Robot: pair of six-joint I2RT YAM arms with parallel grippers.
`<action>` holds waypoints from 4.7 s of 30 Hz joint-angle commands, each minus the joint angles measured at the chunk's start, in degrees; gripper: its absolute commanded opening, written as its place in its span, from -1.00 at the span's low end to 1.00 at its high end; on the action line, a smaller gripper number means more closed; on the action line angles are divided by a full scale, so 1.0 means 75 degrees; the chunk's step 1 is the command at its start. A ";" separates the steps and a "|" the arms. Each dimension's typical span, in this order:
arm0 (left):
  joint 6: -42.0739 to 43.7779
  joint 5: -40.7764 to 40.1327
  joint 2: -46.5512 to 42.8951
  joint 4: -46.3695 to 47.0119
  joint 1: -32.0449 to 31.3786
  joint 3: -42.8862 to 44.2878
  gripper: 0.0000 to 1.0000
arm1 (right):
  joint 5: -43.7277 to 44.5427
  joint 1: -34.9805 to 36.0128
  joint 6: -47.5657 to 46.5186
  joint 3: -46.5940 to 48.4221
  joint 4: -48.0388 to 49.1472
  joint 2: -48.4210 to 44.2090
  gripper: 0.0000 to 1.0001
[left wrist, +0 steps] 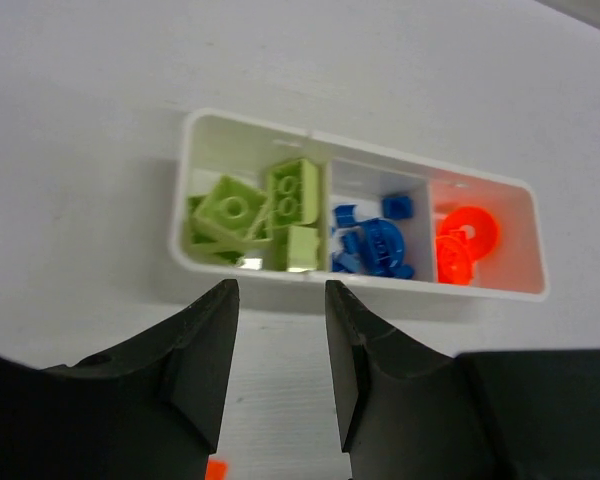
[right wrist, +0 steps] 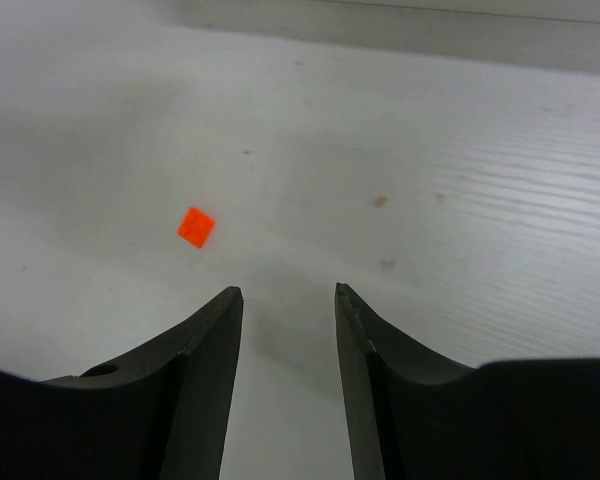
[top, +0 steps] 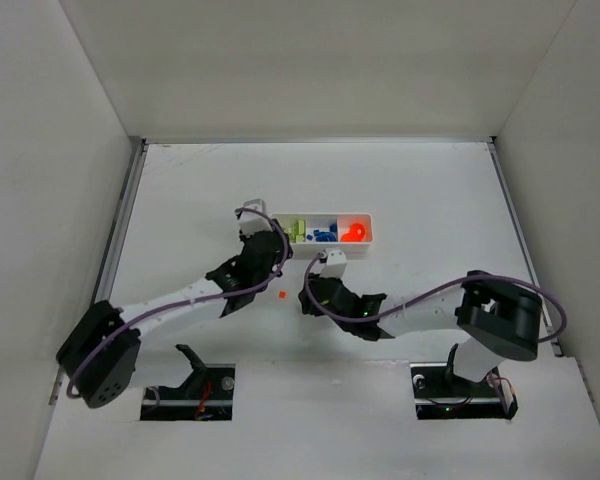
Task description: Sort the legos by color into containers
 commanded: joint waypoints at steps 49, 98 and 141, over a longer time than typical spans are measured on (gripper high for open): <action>-0.0348 -0.0223 -0.3988 -0.1509 0.1410 -0.2381 -0.25 | 0.1274 0.0995 -0.1740 0.2855 -0.0594 0.3281 -0.18; -0.0501 0.0117 -0.2874 -0.1193 0.1200 -0.2416 0.09 | -0.0132 -0.3786 -0.2080 0.1108 0.0484 -0.0481 -0.40; -0.0595 0.0187 -0.3952 -0.1533 0.1973 -0.3130 1.00 | 0.0314 -0.6774 0.0240 -0.4012 -0.0114 -0.7206 1.00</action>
